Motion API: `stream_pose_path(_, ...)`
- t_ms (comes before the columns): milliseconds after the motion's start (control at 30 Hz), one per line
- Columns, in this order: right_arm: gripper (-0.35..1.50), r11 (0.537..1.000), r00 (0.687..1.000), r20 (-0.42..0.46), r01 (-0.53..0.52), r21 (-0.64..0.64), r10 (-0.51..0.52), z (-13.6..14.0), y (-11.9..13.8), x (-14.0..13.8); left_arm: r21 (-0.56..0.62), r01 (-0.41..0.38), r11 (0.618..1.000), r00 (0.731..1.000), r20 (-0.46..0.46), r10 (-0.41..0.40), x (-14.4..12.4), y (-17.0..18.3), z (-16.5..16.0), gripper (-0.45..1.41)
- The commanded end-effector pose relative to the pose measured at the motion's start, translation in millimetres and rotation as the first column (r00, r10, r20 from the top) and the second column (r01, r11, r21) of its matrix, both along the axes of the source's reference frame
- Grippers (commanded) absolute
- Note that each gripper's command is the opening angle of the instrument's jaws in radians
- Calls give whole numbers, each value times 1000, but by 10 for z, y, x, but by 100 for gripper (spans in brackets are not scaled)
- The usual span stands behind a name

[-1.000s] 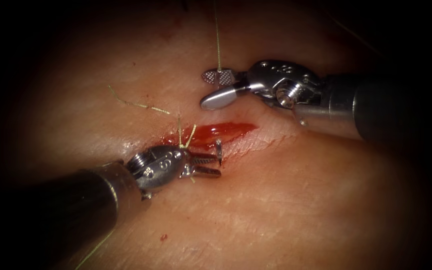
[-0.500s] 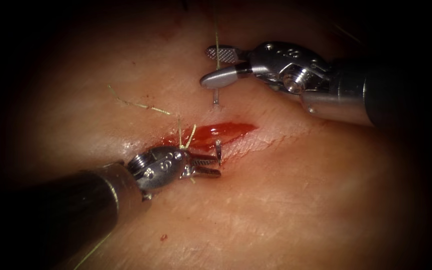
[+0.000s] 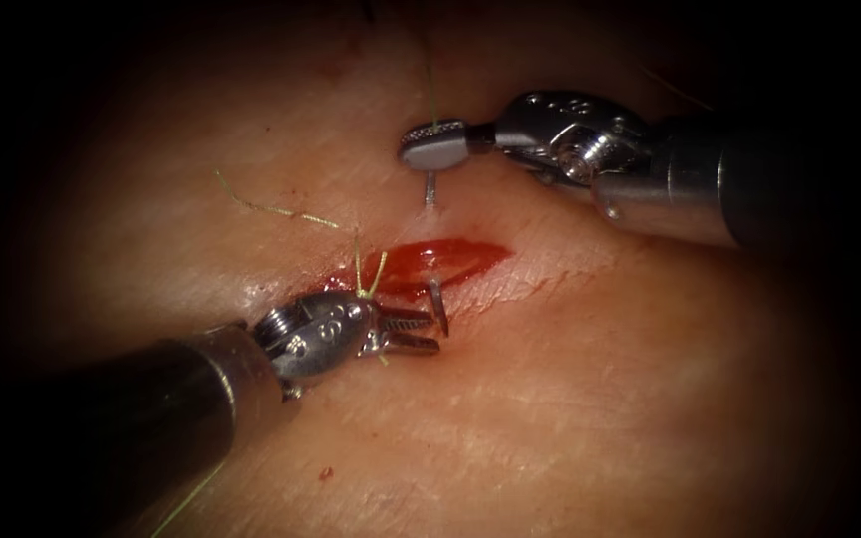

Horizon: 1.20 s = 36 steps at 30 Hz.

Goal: Wound Closure

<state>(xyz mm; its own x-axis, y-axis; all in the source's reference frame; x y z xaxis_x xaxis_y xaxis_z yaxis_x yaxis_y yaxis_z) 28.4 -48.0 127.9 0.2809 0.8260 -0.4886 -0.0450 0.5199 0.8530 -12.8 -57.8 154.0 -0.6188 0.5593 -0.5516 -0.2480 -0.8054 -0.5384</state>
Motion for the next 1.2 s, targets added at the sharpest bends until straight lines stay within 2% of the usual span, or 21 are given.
stream_pose_path(33,-35,1000,1000,-7,14,25,-14,4,-2,10,-1,0,1000,1000,2,0,-4,1,7,13)
stream_pose_path(300,-35,987,996,-26,87,135,-84,0,-26,11,-5,-4,1000,1000,3,4,-4,1,7,13)
stream_pose_path(400,-35,984,994,-37,111,141,-107,-2,-30,9,-14,-12,1000,1000,5,12,-4,2,6,13)
stream_pose_path(467,-35,988,997,-28,79,134,-76,-2,-27,9,-26,-24,999,1000,9,24,-3,3,4,7)
stream_pose_path(533,59,995,1000,17,-25,100,24,-1,-20,7,-43,-30,999,999,10,30,-3,0,2,1)
stream_pose_path(600,109,996,998,30,-66,54,64,0,-13,4,-71,-51,996,999,12,52,-2,-6,-2,-1)
stream_pose_path(667,130,996,995,44,-86,33,85,1,-9,0,-97,-72,993,997,14,74,-1,-13,-7,2)
stream_pose_path(733,140,995,994,60,-97,13,96,1,-7,-5,-120,-90,989,996,17,92,-1,-19,-11,7)
stream_pose_path(900,148,996,992,90,-88,7,87,-3,-11,-22,-168,-107,980,994,14,111,-3,-26,-20,18)
stream_pose_path(1000,148,996,993,87,-83,15,82,-11,-12,-36,-195,-121,973,992,3,124,-4,-26,-21,36)
stream_pose_path(1067,148,997,993,86,-77,23,74,-19,-11,-48,-225,-137,965,990,-2,140,-5,-25,-21,56)
stream_pose_path(1100,148,996,993,89,-83,24,80,-23,-10,-53,-244,-148,959,988,-3,152,-7,-23,-21,73)
stream_pose_path(1200,148,994,991,83,-106,22,103,-34,-7,-68,-289,-168,942,985,-11,172,-12,-19,-20,81)
